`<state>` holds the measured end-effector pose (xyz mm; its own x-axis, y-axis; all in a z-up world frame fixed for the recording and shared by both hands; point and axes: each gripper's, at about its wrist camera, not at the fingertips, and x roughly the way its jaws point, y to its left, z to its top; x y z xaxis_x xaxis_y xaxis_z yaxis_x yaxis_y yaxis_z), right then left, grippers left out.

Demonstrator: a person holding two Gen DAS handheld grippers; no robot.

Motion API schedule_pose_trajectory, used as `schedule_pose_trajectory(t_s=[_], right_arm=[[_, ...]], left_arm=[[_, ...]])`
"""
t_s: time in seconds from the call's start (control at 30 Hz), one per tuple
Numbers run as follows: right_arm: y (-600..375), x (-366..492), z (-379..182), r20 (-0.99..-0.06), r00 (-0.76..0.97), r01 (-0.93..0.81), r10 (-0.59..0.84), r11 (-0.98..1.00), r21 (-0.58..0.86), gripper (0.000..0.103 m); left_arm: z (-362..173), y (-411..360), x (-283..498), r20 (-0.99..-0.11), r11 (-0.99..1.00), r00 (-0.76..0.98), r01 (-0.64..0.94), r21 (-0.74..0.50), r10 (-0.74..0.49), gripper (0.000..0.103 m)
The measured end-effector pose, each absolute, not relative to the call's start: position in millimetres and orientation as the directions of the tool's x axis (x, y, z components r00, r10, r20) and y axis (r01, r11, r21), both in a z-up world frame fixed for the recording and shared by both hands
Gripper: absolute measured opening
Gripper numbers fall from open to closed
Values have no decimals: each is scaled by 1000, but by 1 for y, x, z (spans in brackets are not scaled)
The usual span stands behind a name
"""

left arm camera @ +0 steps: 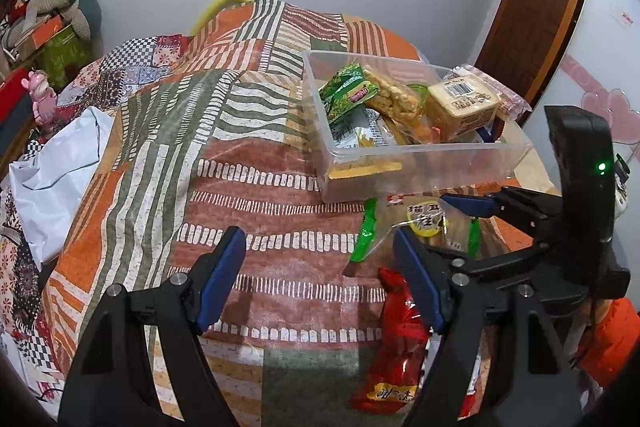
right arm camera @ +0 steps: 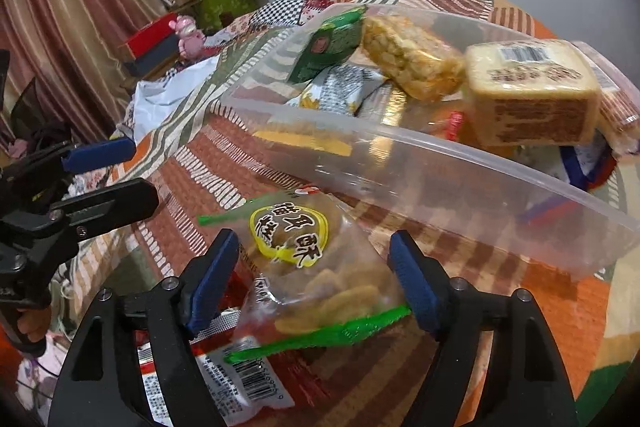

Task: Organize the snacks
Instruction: 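Grasp the red chip bag with the left tool while the right tool grasps the clear cookie bag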

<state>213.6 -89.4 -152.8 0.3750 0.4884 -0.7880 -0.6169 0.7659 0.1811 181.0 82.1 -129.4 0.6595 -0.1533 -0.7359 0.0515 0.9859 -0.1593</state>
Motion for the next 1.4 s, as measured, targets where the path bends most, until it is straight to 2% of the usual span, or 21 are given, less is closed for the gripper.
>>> schedule_pose_trajectory(t_s=[0.1,0.17,0.27,0.37,0.5,0.63,0.8,1.1,1.2,1.23,1.37,1.4], right_arm=[[-91,216,-154,-786,359,-619,503,759,203,72],[-94,216,-153,-783,343,-622,520,750,226,61],[-99,213,-149,-776,336,-622,533,745,243,50],[-104,206,-145,-773,361,-623,521,752,215,46],[-119,197,-138,-766,400,-611,503,769,186,44],[-146,190,-130,-749,434,-575,500,794,196,44],[-177,181,-119,-727,479,-533,492,821,205,44],[-208,172,-113,-703,513,-492,492,840,229,44],[-210,171,-114,-701,515,-488,493,841,234,44],[-212,170,-113,-699,517,-487,494,841,235,44],[-215,167,-111,-689,531,-482,493,845,233,44],[-216,167,-109,-686,535,-481,494,845,233,44]], left_arm=[[-129,81,181,-738,987,658,50,-150,-146,76],[-130,80,181,-742,987,654,49,-154,-148,76],[-129,78,179,-747,986,647,51,-159,-154,76],[-128,73,176,-750,986,642,64,-156,-160,76],[-125,62,170,-757,983,628,92,-159,-181,76],[-129,47,165,-778,974,586,130,-185,-226,81],[-146,25,161,-826,960,490,172,-221,-278,83],[-177,-4,147,-879,961,406,212,-176,-251,84],[-180,-5,145,-864,965,443,205,-165,-241,84],[-180,-5,145,-859,965,452,205,-164,-242,84],[-177,-2,145,-841,968,487,193,-161,-237,68],[-175,-1,146,-836,967,492,192,-166,-241,67]])
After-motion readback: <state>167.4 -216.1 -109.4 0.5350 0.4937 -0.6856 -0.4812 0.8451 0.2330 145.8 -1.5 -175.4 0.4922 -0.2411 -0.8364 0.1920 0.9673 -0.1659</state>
